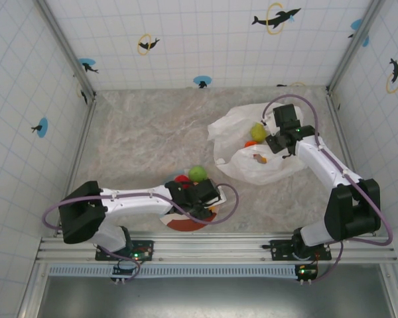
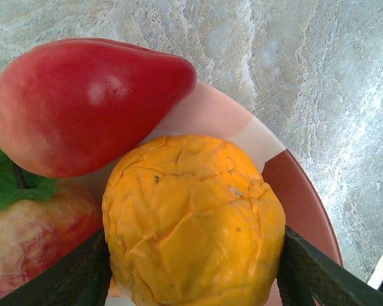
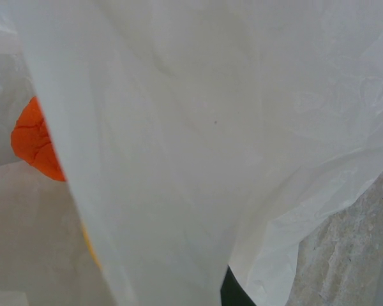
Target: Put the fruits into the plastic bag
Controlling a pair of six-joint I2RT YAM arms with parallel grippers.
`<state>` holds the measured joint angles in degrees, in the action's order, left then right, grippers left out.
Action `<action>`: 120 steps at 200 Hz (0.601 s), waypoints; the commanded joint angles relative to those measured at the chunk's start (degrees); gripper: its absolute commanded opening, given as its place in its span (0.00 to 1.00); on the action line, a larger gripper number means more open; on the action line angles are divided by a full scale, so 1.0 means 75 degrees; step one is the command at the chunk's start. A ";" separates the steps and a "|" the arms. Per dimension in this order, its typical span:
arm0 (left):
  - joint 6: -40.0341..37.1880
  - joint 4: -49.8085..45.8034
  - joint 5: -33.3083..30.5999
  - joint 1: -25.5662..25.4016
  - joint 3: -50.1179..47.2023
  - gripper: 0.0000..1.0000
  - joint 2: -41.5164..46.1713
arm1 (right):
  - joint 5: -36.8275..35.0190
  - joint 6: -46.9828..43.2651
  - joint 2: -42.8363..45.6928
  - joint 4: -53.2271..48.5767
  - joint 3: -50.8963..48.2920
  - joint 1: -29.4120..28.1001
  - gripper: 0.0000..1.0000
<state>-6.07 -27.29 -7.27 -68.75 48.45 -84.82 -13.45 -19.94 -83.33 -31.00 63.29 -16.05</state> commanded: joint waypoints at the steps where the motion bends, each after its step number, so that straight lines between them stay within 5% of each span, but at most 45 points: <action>1: -0.0040 -0.0567 0.0335 -0.0056 0.0154 0.62 0.0446 | 0.0085 0.0100 -0.0016 0.0196 -0.0060 0.0040 0.01; 68: 0.0362 0.0825 0.1234 0.0647 0.0752 0.59 0.1582 | 0.0464 0.0214 0.0115 0.0220 -0.0115 0.0036 0.01; 120: 0.1117 0.3187 0.1353 0.2064 0.1889 0.58 0.0422 | 0.0864 0.0284 0.0388 0.0426 -0.0493 0.0032 0.01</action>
<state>-1.06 -13.91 1.63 -56.49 57.43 -76.31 -9.02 -18.46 -82.85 -29.32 61.32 -16.01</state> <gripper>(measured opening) 0.606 0.048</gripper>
